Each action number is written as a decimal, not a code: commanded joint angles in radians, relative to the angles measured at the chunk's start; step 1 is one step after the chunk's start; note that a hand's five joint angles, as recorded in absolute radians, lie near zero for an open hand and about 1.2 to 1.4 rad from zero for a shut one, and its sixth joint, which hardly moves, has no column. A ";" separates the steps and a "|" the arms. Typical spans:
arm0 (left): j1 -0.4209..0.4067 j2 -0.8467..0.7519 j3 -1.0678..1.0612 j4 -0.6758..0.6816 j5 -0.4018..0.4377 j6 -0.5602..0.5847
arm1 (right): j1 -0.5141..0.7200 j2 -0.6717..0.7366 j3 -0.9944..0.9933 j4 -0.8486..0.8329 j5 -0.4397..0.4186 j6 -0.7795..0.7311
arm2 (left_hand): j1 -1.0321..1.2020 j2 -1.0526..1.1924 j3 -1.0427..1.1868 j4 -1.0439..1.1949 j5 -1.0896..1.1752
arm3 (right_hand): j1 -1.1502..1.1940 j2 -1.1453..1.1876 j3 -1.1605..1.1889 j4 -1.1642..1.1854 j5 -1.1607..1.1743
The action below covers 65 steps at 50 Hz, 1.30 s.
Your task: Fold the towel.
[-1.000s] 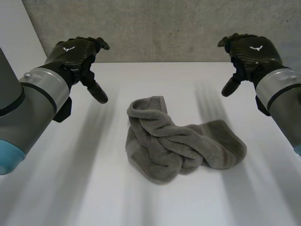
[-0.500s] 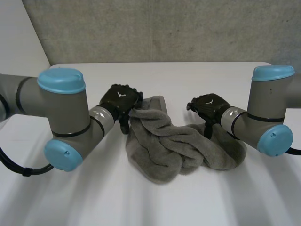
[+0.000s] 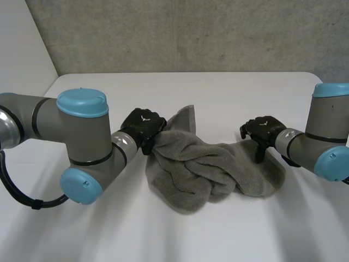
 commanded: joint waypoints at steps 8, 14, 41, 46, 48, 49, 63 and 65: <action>-0.006 0.040 -0.017 -0.001 -0.004 -0.004 | -0.014 0.024 -0.003 -0.003 -0.007 0.000 | -0.009 -0.054 -0.098 -0.085 -0.244 | 0.189 0.191 0.190 0.187 0.177; -0.006 0.056 -0.028 -0.001 -0.003 -0.006 | -0.012 0.024 0.003 -0.004 -0.010 0.006 | -0.009 -0.054 -0.098 -0.085 -0.244 | 0.548 0.549 0.548 0.545 0.535; -0.004 0.116 0.153 0.085 -0.059 -0.022 | 0.002 -0.192 -0.088 -0.139 -0.137 0.179 | -0.009 -0.054 -0.098 -0.085 -0.244 | 0.917 0.918 0.918 0.915 0.905; -0.006 0.159 0.299 0.110 -0.157 -0.047 | 0.000 -0.281 -0.130 -0.289 -0.133 0.344 | -0.009 -0.054 -0.098 -0.085 -0.244 | 0.917 0.918 0.918 0.915 0.905; -0.008 0.176 0.336 0.110 -0.178 -0.061 | -0.003 -0.316 -0.130 -0.328 -0.126 0.399 | -0.009 -0.054 -0.098 -0.085 -0.244 | 0.917 0.918 0.918 0.915 0.905; -0.008 0.194 0.363 0.108 -0.191 -0.076 | -0.008 -0.353 -0.126 -0.358 -0.122 0.450 | -0.009 -0.054 -0.098 -0.085 -0.244 | 0.917 0.918 0.918 0.915 0.905; -0.064 0.355 0.002 -0.001 -0.185 -0.168 | 0.005 -0.419 0.063 -0.236 -0.156 0.474 | -0.009 -0.054 -0.098 -0.085 -0.244 | -0.011 -0.010 -0.011 -0.014 -0.024; -0.066 0.372 -0.071 -0.001 -0.185 -0.168 | 0.008 -0.411 0.095 -0.215 -0.163 0.439 | -0.009 -0.054 -0.098 -0.085 -0.244 | -0.041 -0.040 -0.041 -0.044 -0.054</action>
